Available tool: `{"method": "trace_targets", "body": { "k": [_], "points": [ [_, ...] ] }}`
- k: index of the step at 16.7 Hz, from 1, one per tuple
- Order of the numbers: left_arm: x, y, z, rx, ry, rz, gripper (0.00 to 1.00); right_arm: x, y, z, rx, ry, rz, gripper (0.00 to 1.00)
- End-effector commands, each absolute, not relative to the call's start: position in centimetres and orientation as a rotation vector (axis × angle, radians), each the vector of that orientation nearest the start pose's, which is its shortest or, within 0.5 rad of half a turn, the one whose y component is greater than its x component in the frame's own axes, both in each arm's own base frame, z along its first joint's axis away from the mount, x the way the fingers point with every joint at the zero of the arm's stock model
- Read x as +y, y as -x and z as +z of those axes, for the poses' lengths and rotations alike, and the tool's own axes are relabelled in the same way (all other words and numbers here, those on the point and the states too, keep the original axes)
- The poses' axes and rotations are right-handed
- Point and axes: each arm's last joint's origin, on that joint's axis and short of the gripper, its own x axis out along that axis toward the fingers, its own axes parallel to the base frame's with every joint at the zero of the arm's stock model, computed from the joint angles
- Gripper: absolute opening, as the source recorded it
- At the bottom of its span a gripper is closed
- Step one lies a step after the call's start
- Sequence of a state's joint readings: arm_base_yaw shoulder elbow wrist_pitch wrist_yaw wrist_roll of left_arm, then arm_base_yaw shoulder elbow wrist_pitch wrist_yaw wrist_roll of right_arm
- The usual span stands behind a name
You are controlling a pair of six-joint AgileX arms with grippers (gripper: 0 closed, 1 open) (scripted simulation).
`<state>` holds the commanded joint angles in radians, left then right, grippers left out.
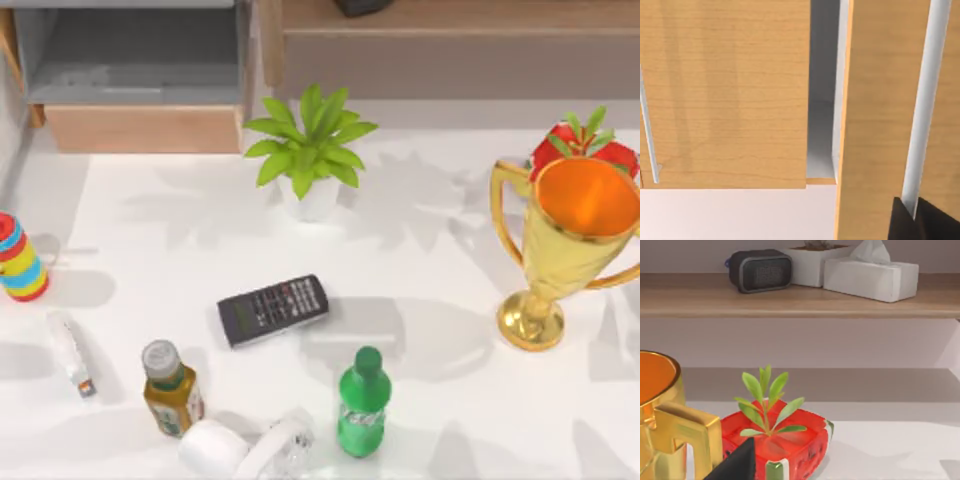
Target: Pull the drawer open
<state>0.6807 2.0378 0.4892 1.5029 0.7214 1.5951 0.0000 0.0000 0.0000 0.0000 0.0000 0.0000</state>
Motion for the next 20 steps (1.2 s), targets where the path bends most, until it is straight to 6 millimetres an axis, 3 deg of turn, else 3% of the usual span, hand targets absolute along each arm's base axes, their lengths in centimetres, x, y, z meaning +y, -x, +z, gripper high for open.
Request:
{"method": "trace_targets", "body": {
  "k": [4,17,20],
  "points": [
    [17.47,-24.46,8.74,0.005,-1.556,-0.034,0.00,-0.12,-10.57,16.00,0.000,0.000,0.000,1.00],
    [17.47,-24.46,8.74,0.005,-1.556,-0.034,0.98,-0.12,-10.57,16.00,0.000,0.000,0.000,1.00],
    [17.47,-24.46,8.74,0.005,-1.556,-0.034,1.00,-0.12,-10.57,16.00,0.000,0.000,0.000,1.00]
  ]
}}
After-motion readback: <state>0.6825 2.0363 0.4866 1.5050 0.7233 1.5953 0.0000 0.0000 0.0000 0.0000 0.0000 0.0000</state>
